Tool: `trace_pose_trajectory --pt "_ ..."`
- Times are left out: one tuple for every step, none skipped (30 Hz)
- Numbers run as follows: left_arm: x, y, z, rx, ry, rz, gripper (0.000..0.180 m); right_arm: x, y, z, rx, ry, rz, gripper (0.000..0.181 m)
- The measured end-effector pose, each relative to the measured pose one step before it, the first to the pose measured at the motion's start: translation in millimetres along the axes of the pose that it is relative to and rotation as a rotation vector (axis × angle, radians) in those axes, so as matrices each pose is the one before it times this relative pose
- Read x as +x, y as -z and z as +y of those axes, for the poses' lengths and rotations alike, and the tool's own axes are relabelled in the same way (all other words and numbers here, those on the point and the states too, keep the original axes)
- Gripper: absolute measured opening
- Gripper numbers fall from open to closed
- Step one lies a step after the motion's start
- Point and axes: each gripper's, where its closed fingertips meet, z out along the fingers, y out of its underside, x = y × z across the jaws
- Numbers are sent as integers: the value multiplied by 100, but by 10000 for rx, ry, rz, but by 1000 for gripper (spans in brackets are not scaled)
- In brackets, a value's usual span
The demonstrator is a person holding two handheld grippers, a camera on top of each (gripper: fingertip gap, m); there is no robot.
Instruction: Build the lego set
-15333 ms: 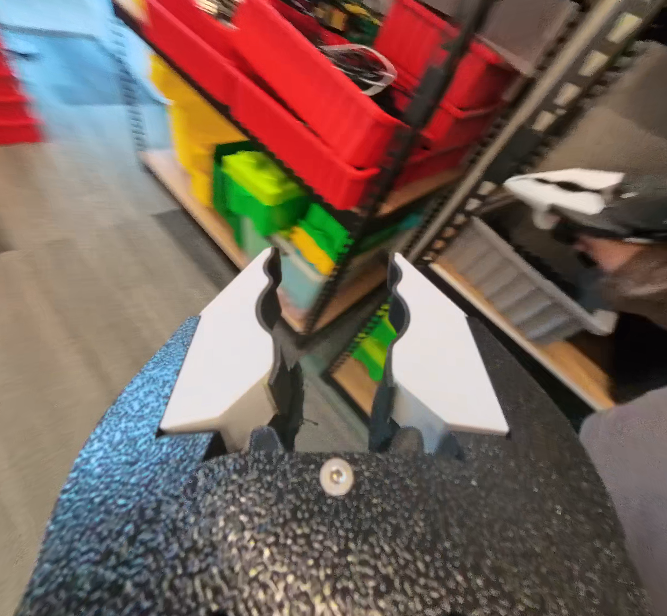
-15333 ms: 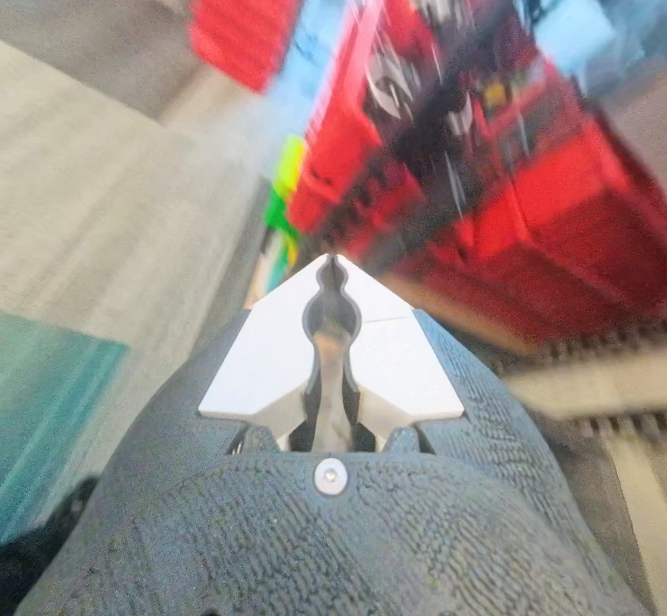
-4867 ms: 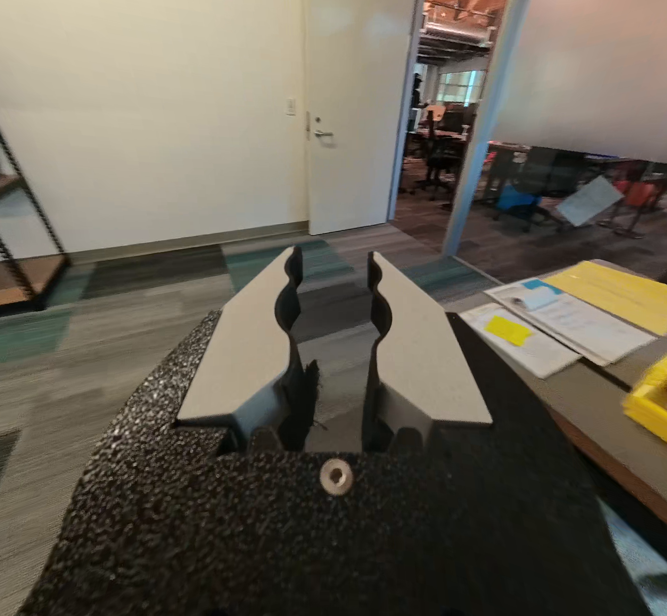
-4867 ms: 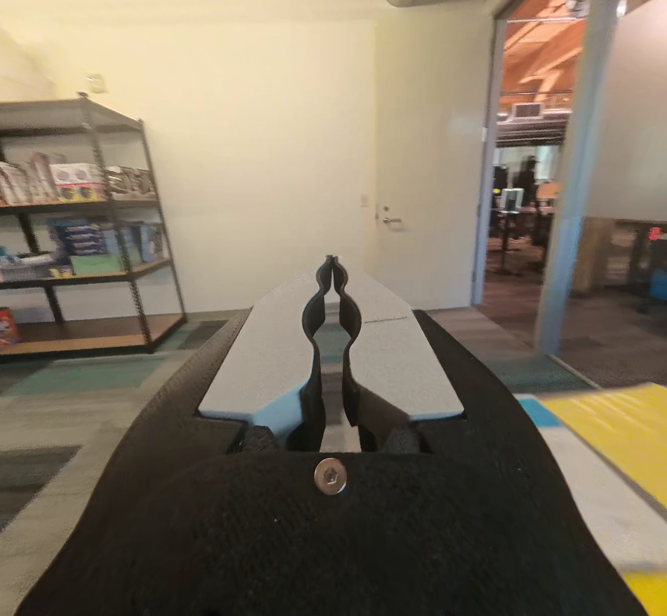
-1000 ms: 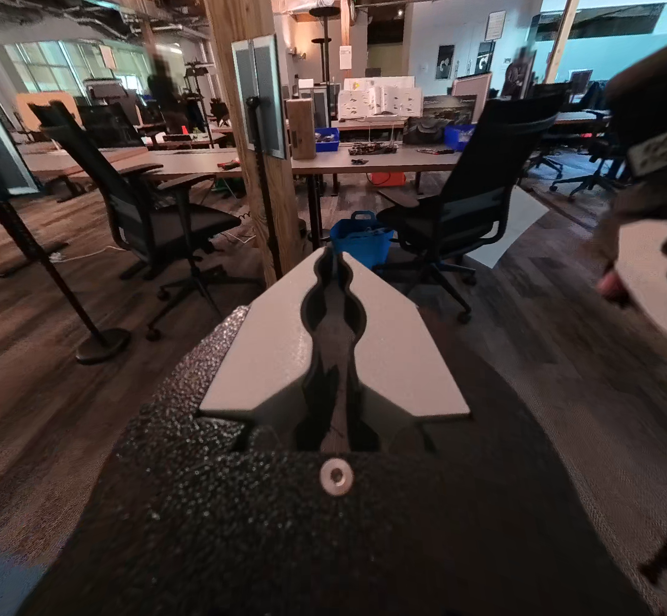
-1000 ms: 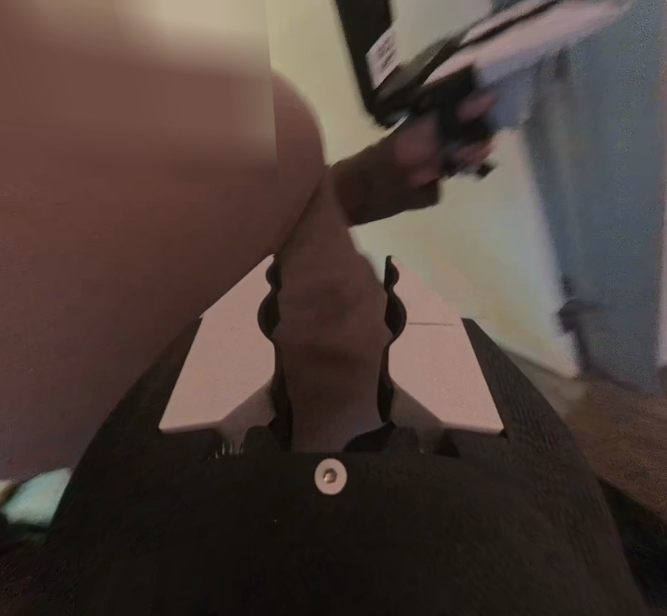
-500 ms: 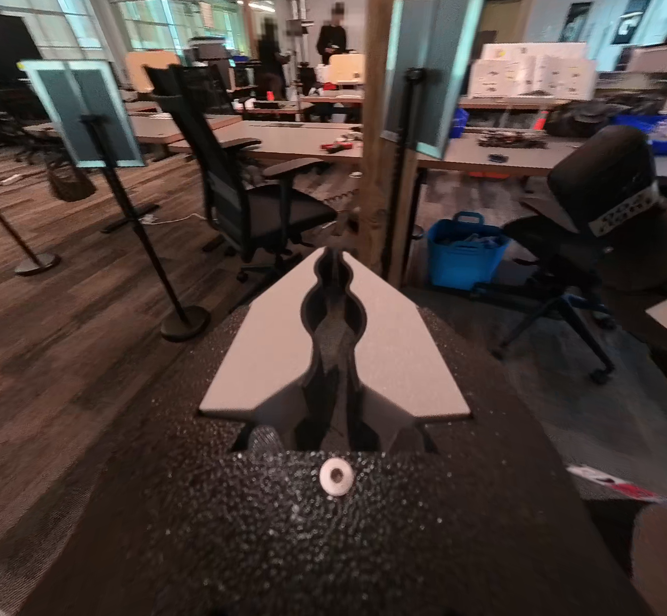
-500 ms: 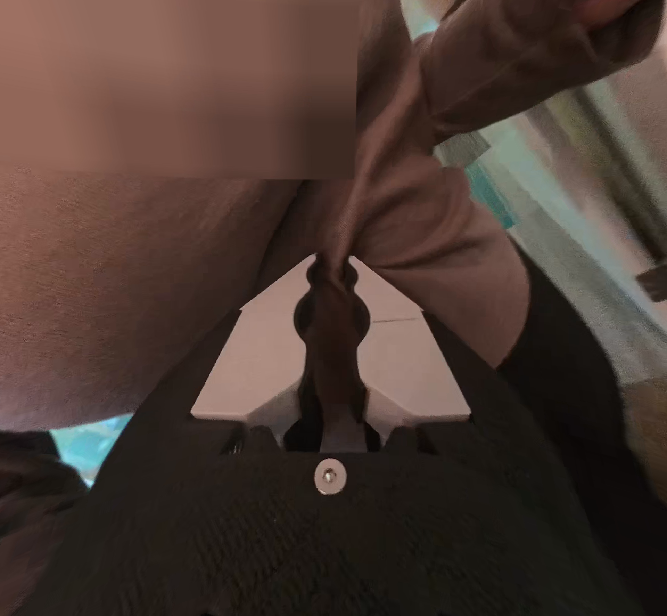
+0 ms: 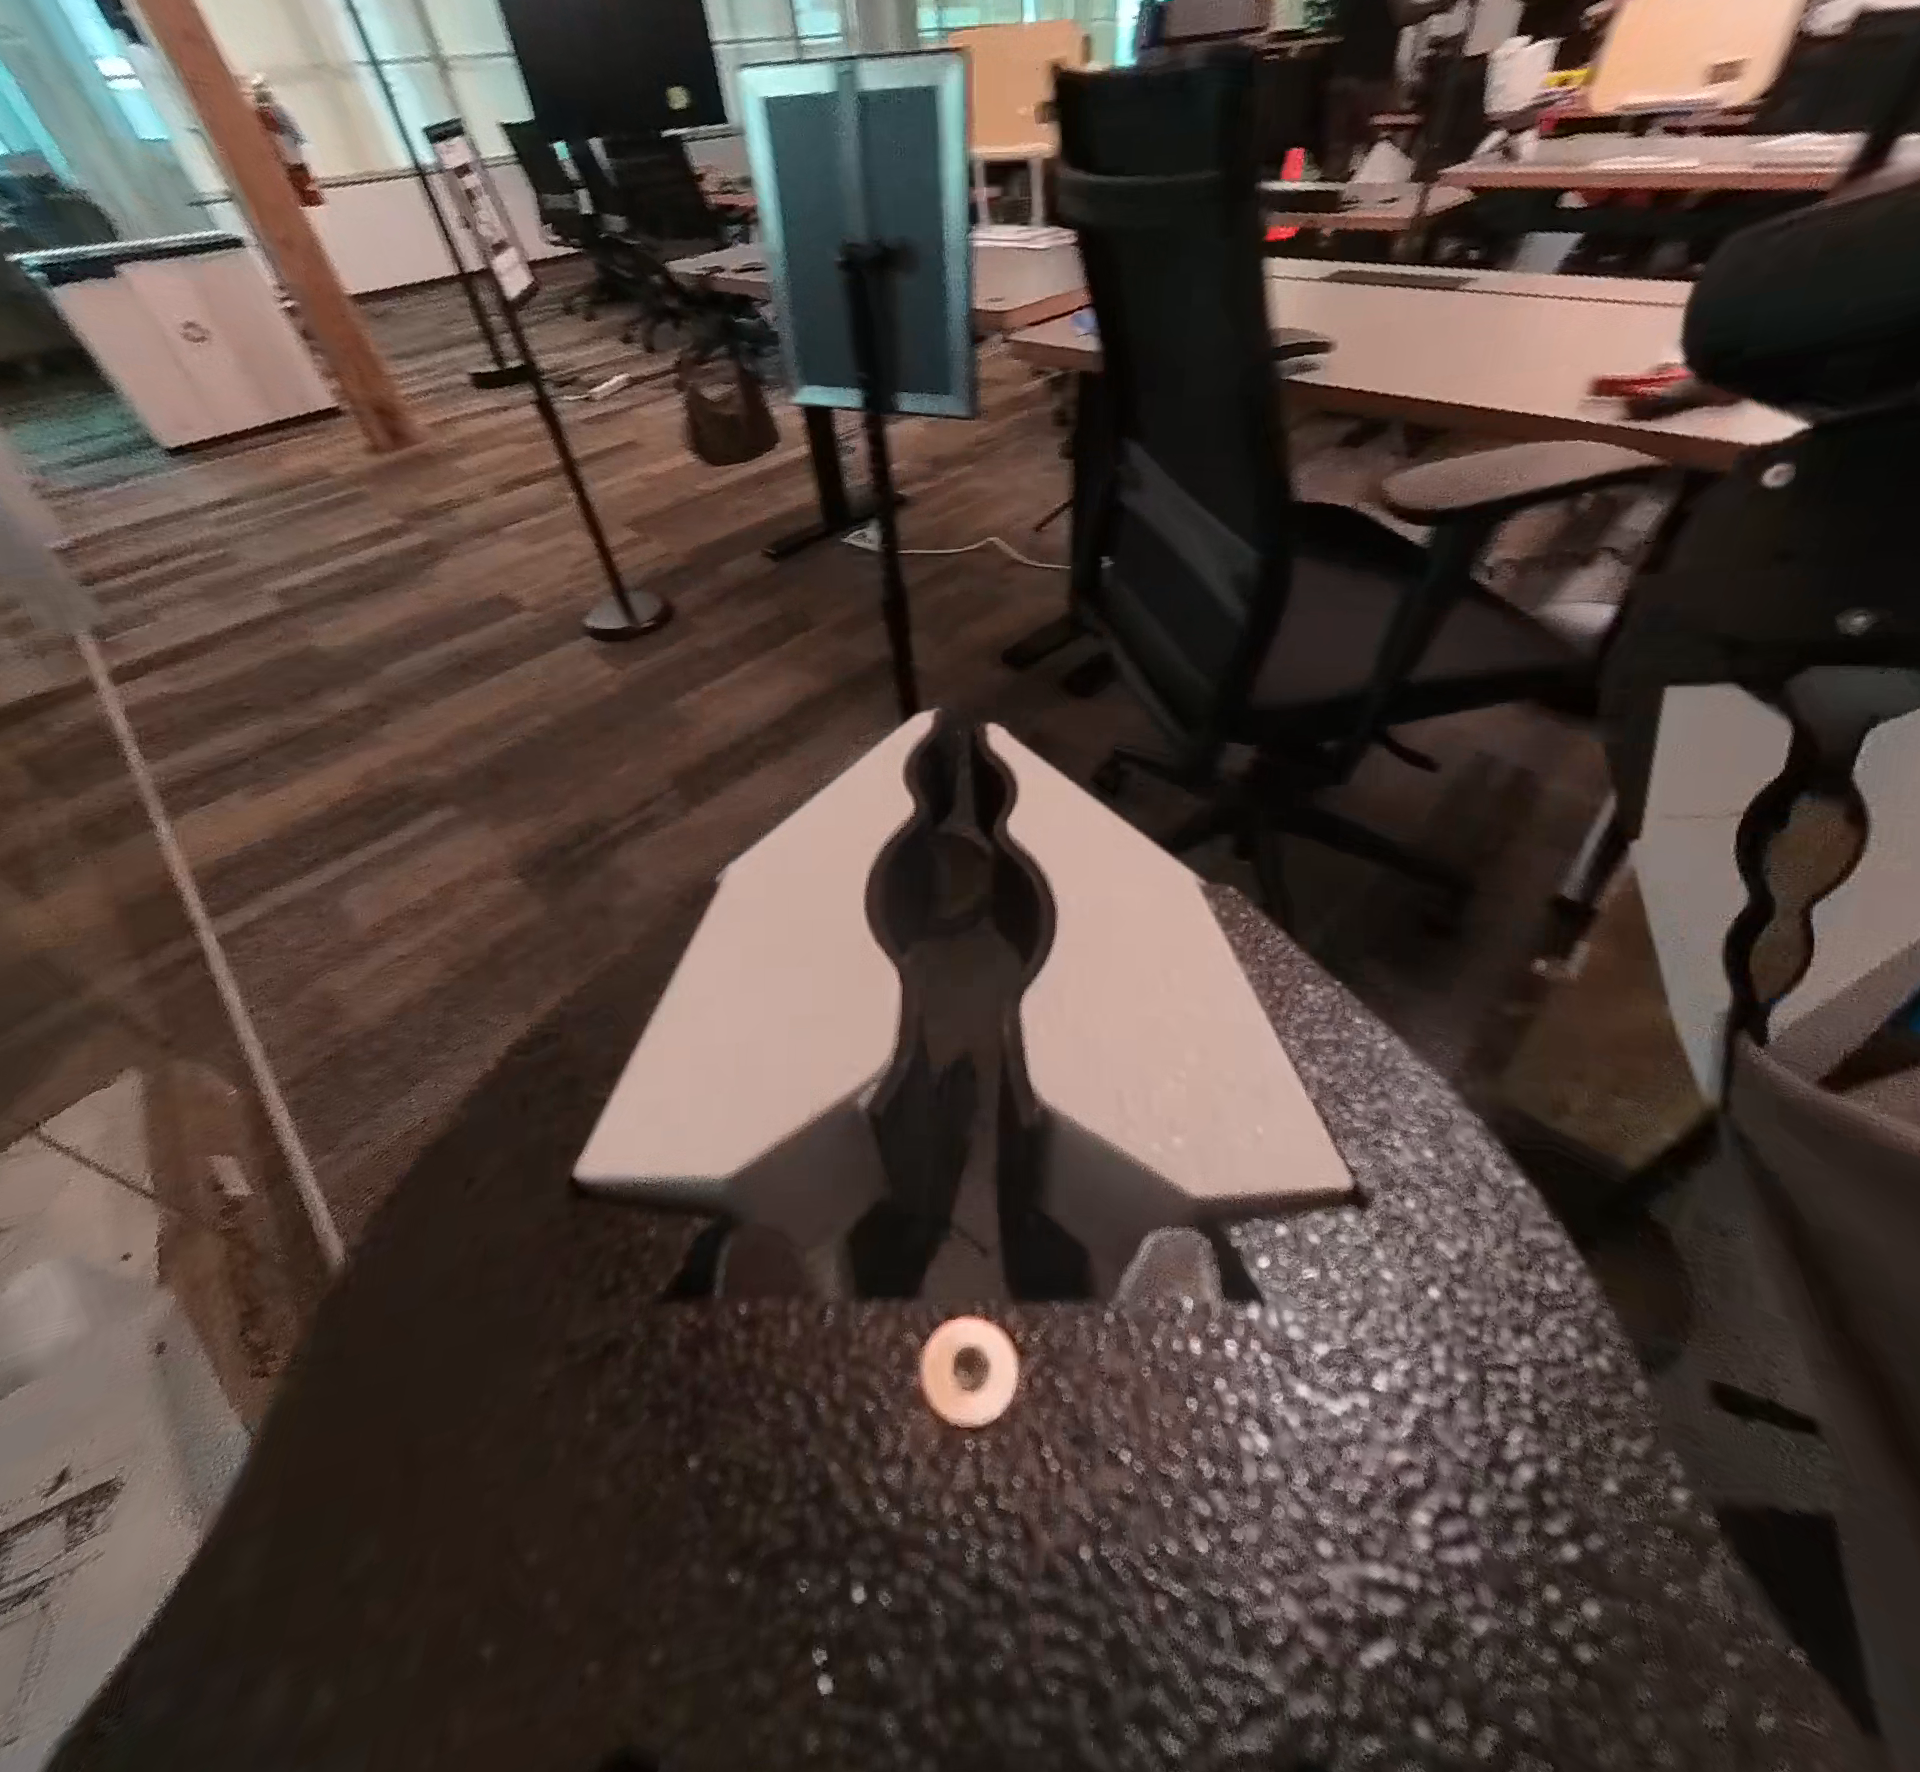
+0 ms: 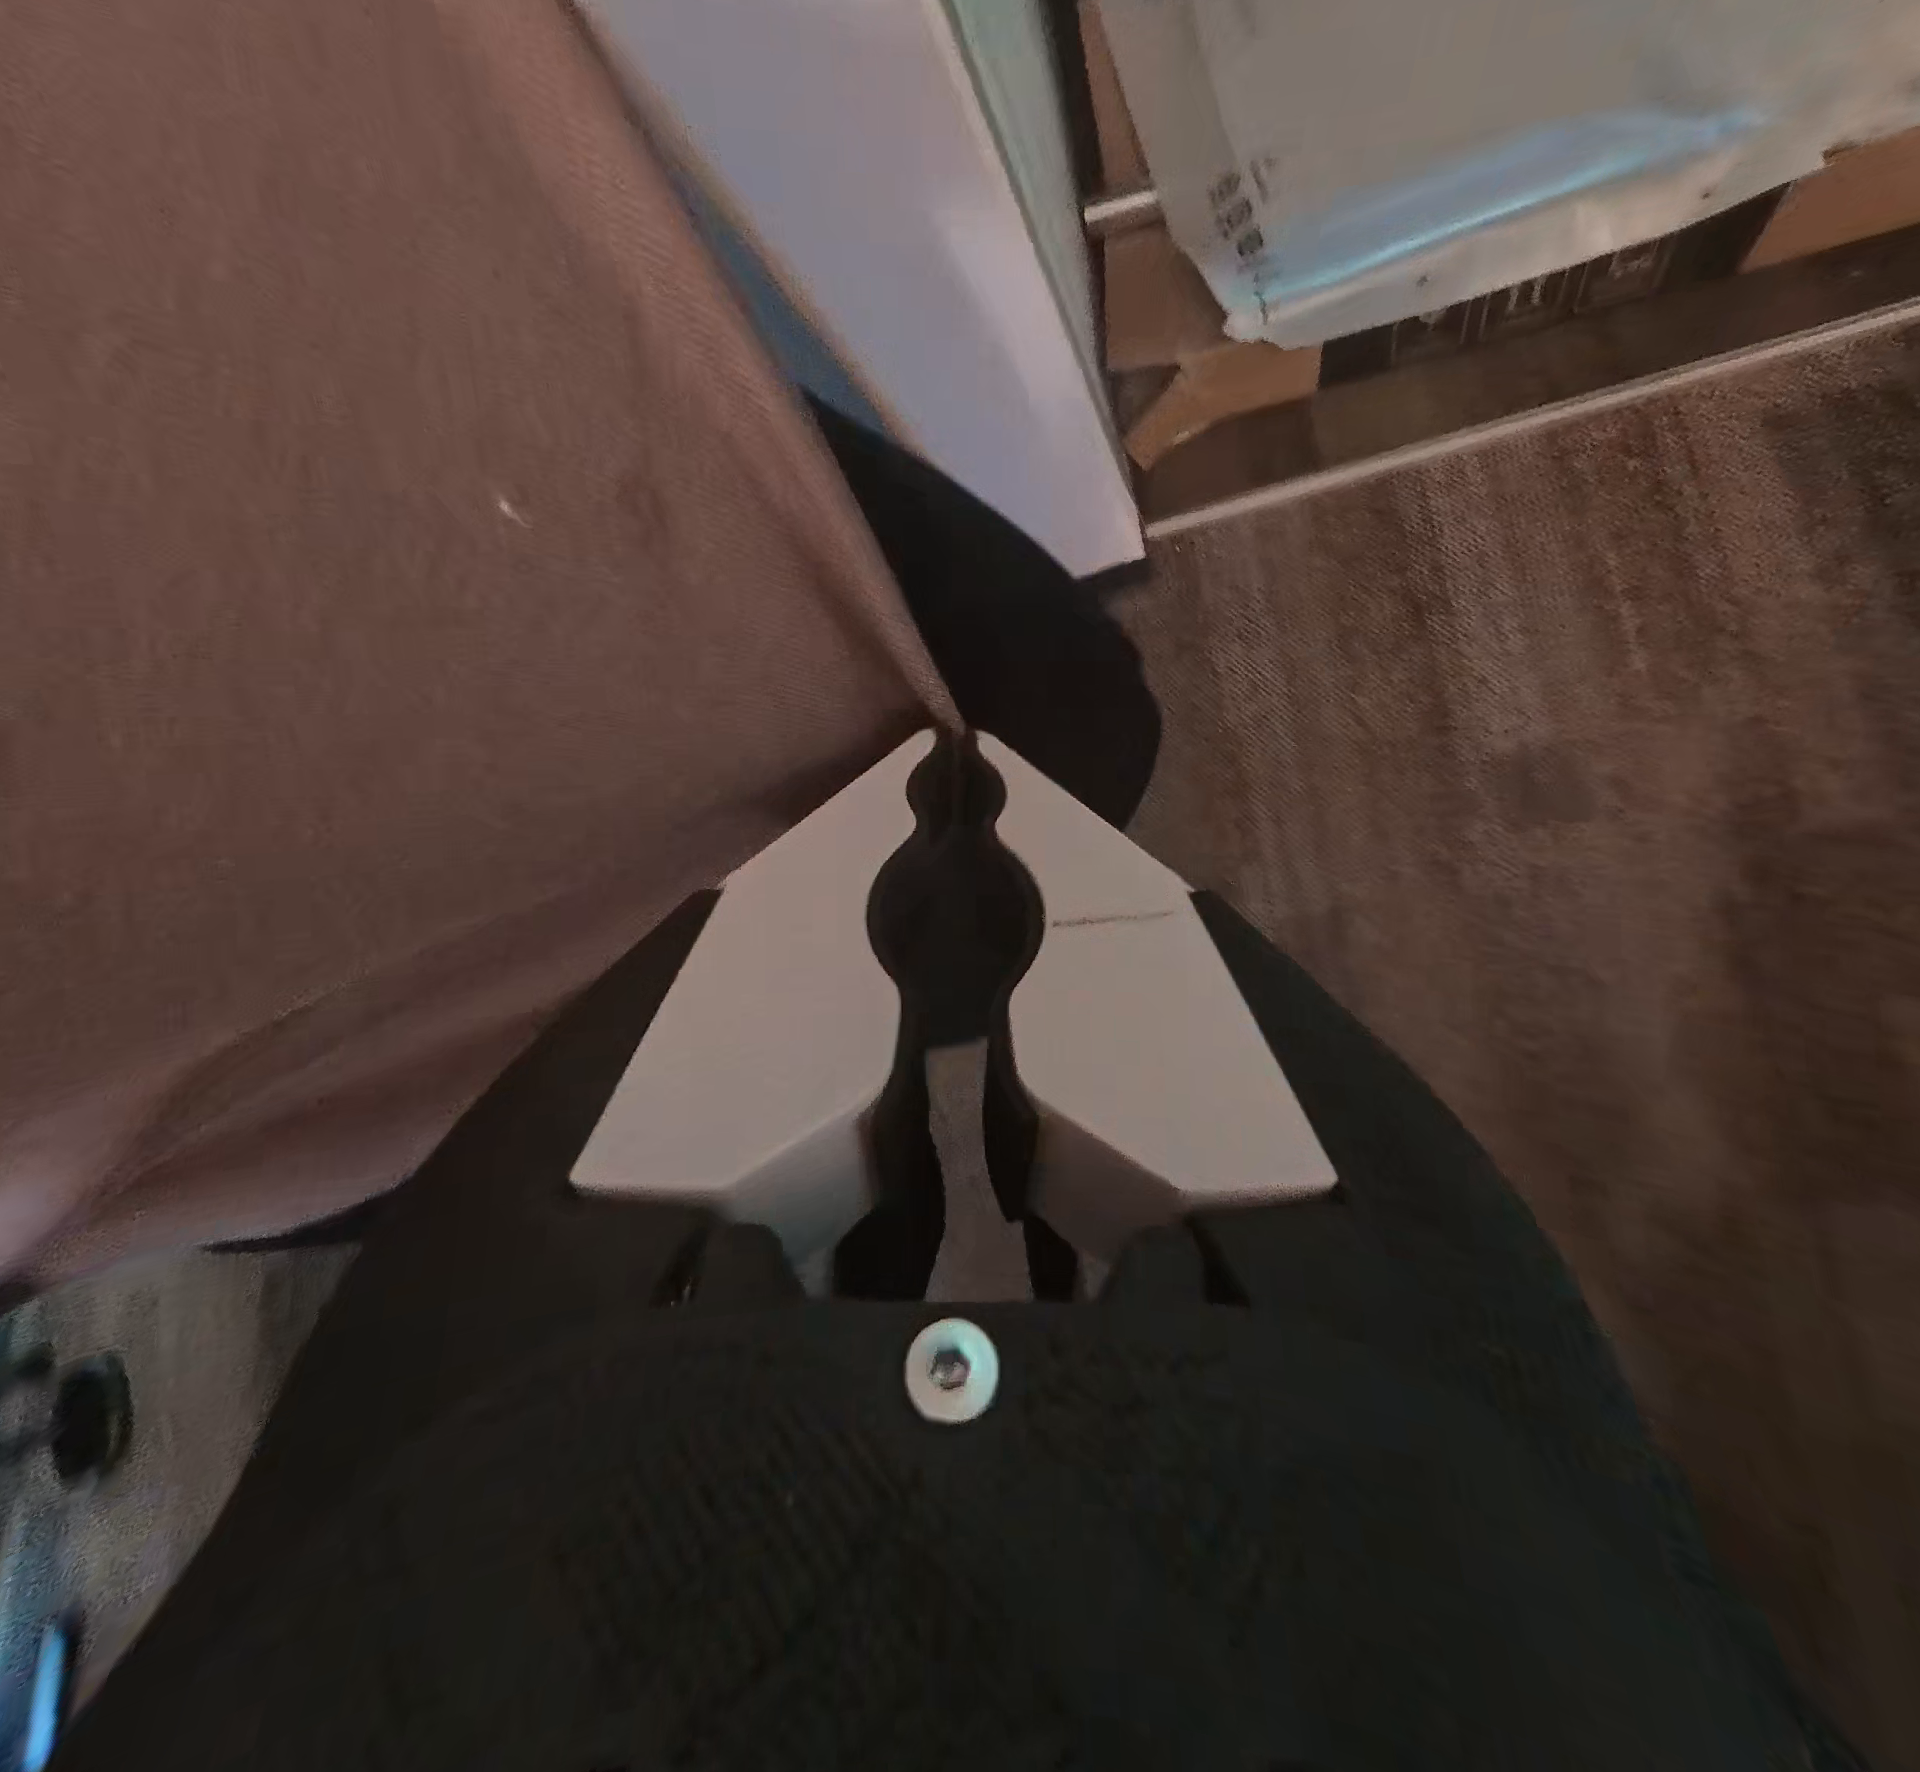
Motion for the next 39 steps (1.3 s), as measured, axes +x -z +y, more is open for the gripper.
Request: trace_pose_trajectory --pt "-1806 -1469 -123 -7 136 -238 1 2357 191 -579 -404 324 -198 0" --pt "-1876 -1484 -262 107 163 -248 1 2054 80 -635 -344 280 -341 7" --pt "-1861 -1439 -249 167 110 -251 0 1905 247 -776 -236 159 -532 17" --pt "-2102 -1536 -94 128 26 -307 0 2089 716 -996 29 100 -546 26" --pt "-2260 -1620 71 88 -22 -390 1 2707 1281 -1218 267 -99 -268 36" --pt "-2411 -1782 124 77 -28 -390 0 3671 1855 -1583 472 -302 226 45" --pt "-2370 -1903 131 79 -7 -346 1 4555 2269 -2280 780 -356 793 55" --pt "-2574 -2097 -7 72 66 -387 2 5234 2354 -3231 1130 -209 1317 64" --pt "-2551 -2017 -557 33 157 -419 5 5200 1981 -4065 1443 114 1440 63" --pt "-2428 -2075 -1276 278 37 -295 5 4892 1397 -4580 1767 265 1431 53" --pt "-2374 -2148 -1718 524 -114 -240 5 4524 752 -4677 2012 200 1421 44" --pt "-2516 -2393 -1723 497 -100 -320 5 4046 70 -4381 2101 73 1390 39" --pt "-2440 -2768 -1306 233 -16 -270 4 3351 -575 -3823 1988 -9 1270 36" --pt "-2004 -2801 -1134 54 4 -159 5 2455 -1151 -3086 1684 131 989 35" --pt "-1880 -3050 -799 93 1 -143 6 1659 -1602 -2153 1245 485 645 35" --pt "-1614 -3175 -729 203 20 -93 6 1227 -1871 -1091 735 829 416 35" --pt "-1235 -3342 -455 186 44 25 6 1093 -2025 -198 294 1044 256 35" --pt "-629 -3191 -100 23 123 105 7 1166 -2082 442 -23 1053 175 35" --pt "-737 -3513 303 -63 171 165 9 1345 -2097 874 -193 883 169 36" --pt "-513 -3509 426 1 156 244 10 1389 -2093 1210 -253 698 89 36" --pt "-459 -3524 417 120 144 252 10 1327 -2151 1423 -269 571 7 38" --pt "-493 -3484 501 176 122 216 11 1636 -2001 1785 -257 473 97 40" --pt "-633 -3401 727 134 114 160 12 1855 -2020 1871 -175 379 288 41" --pt "-603 -3160 573 99 126 102 13 1762 -2167 1684 -3 310 362 41" --pt "-932 -3276 875 101 138 49 13 1636 -2208 1757 161 254 293 42" --pt "-1090 -3233 867 86 153 -9 13 1273 -2476 1627 240 228 182 41" --pt "-1129 -3187 900 41 89 -28 14 1001 -2725 1621 237 251 109 41" --pt "-1326 -3041 845 42 -31 -75 16 1046 -2759 2038 242 276 82 41" --pt "-1615 -3121 713 41 18 -282 18 860 -3030 1843 280 221 93 41" --pt "-1642 -3092 750 -60 89 -329 20 770 -3267 1869 200 49 77 39" --pt "-1408 -2944 801 -255 109 -216 25 559 -3374 2187 -89 -187 -66 39" --pt "-1191 -2806 670 -329 28 -115 30 108 -3370 2654 -244 -313 -296 39" --pt "-1327 -2574 448 -207 -123 -176 33 -117 -3356 2228 -136 -294 -463 40" --pt "-1660 -2320 381 -87 -182 -349 34 -82 -3288 1933 32 -197 -470 40" --pt "-1811 -2340 361 -97 -84 -448 34 147 -3166 1846 65 -124 -355 41" --pt "-1639 -2324 488 -156 48 -370 36 349 -3111 1936 -12 -99 -254 43" --pt "-1462 -2392 496 -147 127 -279 39 368 -3203 2243 -39 -98 -255 43" --pt "-1367 -2456 539 -115 179 -263 43 301 -3087 2028 24 -101 -303 45" --pt "-1325 -2564 588 -109 206 -246 47 307 -2945 2005 57 -92 -311 47"
